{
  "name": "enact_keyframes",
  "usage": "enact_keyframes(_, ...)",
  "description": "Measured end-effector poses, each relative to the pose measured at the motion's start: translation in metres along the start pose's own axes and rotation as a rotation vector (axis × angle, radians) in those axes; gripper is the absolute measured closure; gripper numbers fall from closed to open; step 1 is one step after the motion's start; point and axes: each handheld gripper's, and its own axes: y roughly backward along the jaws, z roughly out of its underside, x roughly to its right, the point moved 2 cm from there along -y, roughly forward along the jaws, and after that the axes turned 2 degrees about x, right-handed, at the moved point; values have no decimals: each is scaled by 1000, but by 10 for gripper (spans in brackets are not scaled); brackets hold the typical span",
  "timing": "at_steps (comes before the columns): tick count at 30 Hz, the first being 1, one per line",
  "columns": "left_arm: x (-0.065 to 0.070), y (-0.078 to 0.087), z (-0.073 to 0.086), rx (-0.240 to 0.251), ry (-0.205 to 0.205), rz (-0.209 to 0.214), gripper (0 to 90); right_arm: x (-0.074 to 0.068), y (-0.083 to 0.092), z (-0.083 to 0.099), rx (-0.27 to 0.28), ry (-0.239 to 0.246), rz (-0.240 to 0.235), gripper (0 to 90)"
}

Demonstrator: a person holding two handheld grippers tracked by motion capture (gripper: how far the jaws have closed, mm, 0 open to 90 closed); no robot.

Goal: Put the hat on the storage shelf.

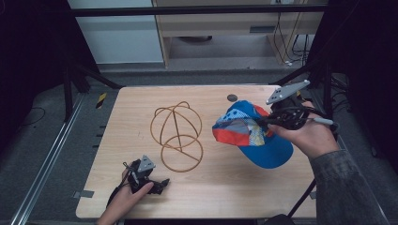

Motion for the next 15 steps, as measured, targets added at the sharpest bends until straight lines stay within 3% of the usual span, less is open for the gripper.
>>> enact_keyframes(15, 0, 0, 0, -2, -1, 0, 0, -4, 14, -37, 95, 24, 3, 900)
